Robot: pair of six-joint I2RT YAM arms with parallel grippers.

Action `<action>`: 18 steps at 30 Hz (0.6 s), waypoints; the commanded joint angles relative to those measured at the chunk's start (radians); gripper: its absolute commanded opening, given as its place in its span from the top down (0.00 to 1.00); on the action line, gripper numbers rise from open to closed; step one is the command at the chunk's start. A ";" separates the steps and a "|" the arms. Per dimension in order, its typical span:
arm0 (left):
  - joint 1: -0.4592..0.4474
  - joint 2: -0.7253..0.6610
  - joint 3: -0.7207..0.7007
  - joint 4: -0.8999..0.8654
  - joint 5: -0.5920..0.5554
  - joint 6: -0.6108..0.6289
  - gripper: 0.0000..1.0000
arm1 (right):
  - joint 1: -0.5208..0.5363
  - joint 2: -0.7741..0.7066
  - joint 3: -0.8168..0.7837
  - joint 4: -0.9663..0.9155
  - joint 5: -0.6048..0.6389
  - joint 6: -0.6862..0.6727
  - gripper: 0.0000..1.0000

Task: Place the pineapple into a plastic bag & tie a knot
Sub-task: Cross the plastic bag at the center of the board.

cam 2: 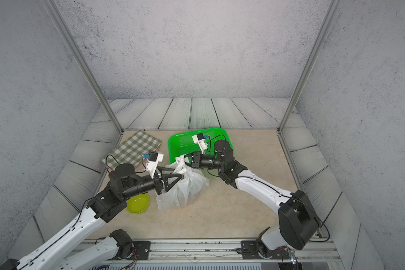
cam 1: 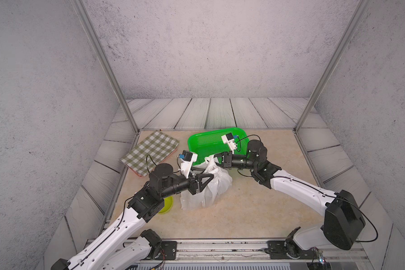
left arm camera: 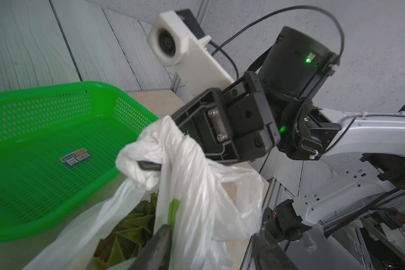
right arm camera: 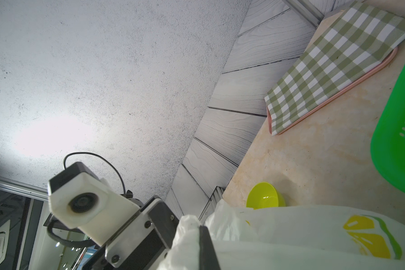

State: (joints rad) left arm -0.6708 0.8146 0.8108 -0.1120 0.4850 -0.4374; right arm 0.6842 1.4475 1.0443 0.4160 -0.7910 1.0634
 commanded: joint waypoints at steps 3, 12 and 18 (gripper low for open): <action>-0.002 -0.018 0.100 -0.143 0.052 0.073 0.44 | -0.002 -0.015 0.049 0.072 -0.034 -0.018 1.00; 0.080 -0.035 0.061 -0.134 0.016 0.001 0.86 | -0.002 -0.027 0.048 0.054 -0.045 -0.034 1.00; 0.094 0.007 -0.053 0.059 0.070 -0.120 0.89 | -0.001 -0.028 0.053 0.044 -0.047 -0.040 1.00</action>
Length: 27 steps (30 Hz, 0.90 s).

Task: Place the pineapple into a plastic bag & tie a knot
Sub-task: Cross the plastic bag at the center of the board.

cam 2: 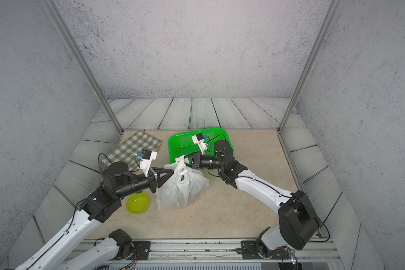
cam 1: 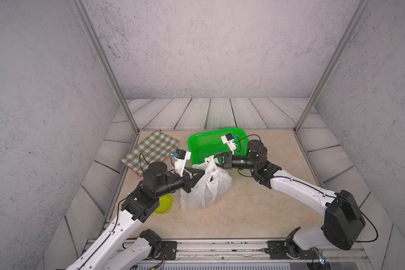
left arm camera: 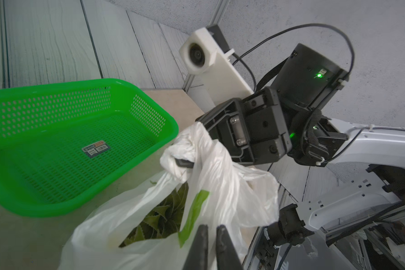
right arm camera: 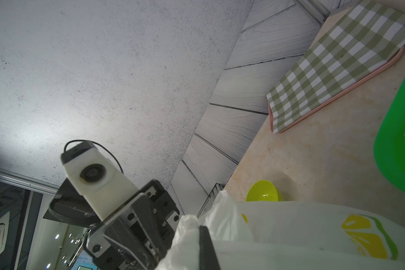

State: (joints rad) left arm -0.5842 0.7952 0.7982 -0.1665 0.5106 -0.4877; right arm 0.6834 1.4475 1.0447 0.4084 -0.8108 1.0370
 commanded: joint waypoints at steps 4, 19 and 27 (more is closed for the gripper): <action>0.004 0.093 -0.088 0.224 0.104 -0.127 0.92 | -0.002 -0.021 0.054 0.049 -0.031 -0.015 1.00; 0.054 0.027 -0.049 0.129 0.036 -0.115 0.75 | -0.001 -0.024 0.054 0.049 -0.054 -0.018 1.00; 0.137 -0.039 -0.027 0.097 0.084 -0.124 0.68 | -0.001 -0.029 0.058 0.041 -0.058 -0.022 1.00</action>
State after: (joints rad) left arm -0.4671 0.7811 0.7292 -0.0574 0.5610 -0.6216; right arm 0.6811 1.4475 1.0554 0.3851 -0.8371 1.0267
